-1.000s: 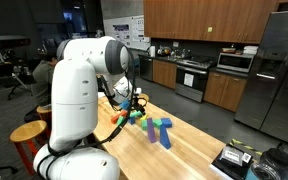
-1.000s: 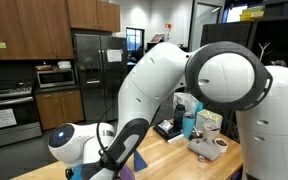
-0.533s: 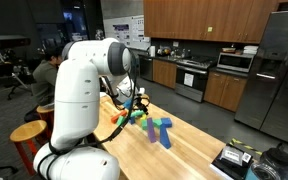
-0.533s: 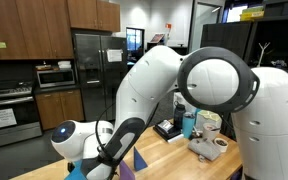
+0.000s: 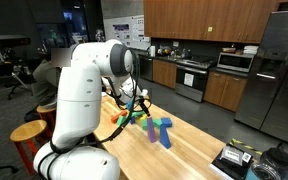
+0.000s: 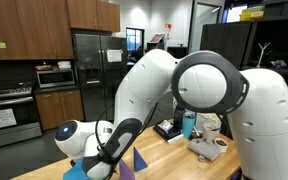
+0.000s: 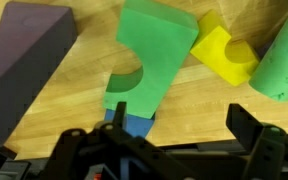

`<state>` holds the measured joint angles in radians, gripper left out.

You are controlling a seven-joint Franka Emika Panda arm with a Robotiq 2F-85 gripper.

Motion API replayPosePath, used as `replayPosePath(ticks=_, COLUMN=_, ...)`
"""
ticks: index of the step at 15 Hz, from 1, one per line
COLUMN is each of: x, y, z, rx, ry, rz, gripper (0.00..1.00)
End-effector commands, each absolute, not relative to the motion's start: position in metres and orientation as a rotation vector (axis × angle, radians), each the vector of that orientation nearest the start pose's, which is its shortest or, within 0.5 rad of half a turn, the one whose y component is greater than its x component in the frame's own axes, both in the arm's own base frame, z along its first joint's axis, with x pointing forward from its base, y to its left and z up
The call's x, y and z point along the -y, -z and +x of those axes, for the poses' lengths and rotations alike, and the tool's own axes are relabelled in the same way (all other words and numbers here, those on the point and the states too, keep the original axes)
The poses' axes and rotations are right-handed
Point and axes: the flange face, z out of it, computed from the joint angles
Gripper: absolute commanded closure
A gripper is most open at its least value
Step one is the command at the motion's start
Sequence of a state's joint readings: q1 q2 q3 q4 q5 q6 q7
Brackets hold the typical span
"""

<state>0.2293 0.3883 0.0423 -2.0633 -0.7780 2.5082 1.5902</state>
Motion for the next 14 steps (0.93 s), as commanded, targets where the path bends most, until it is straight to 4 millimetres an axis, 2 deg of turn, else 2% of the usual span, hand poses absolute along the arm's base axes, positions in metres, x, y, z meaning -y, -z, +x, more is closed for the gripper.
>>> replayPosePath(ticks=1, x=-0.164, y=-0.242, z=0.579, rx=-1.251, ry=0.654, rz=-3.036, gripper=0.0)
replayPosePath(ticks=8, x=-0.158, y=-0.231, z=0.582, rx=-1.358, ry=0.614, rz=-2.979, gripper=0.0)
replayPosePath(ticks=14, x=-0.156, y=-0.221, z=0.586, rx=-1.395, ry=0.507, rz=-2.919, gripper=0.0)
